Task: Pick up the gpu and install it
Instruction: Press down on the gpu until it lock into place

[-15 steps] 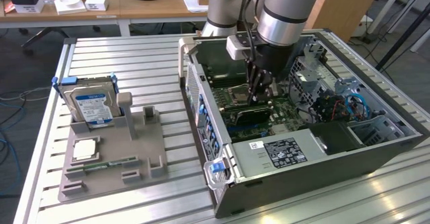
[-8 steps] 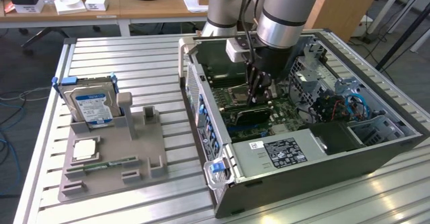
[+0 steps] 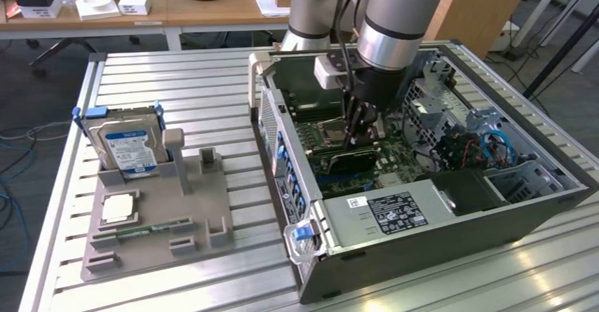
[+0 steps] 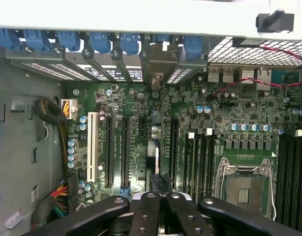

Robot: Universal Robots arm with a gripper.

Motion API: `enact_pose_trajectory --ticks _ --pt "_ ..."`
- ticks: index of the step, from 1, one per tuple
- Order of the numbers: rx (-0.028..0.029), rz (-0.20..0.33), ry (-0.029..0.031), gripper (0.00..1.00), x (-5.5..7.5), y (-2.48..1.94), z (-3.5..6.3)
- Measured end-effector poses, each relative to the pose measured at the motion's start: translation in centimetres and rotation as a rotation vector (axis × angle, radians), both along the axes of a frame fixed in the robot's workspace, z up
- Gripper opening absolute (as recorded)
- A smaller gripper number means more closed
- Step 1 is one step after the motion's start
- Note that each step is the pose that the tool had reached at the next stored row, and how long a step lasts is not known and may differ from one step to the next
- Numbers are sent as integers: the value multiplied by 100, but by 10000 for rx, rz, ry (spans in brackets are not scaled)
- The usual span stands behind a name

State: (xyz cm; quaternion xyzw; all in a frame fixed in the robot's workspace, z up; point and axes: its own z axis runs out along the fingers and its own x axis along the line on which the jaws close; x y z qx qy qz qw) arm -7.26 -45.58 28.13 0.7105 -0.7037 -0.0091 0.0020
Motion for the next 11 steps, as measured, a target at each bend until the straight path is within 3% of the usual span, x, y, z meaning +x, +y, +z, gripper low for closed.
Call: enact_pose_trajectory --ticks 11 --pt "-1 1 0 10 -3 25 -9"
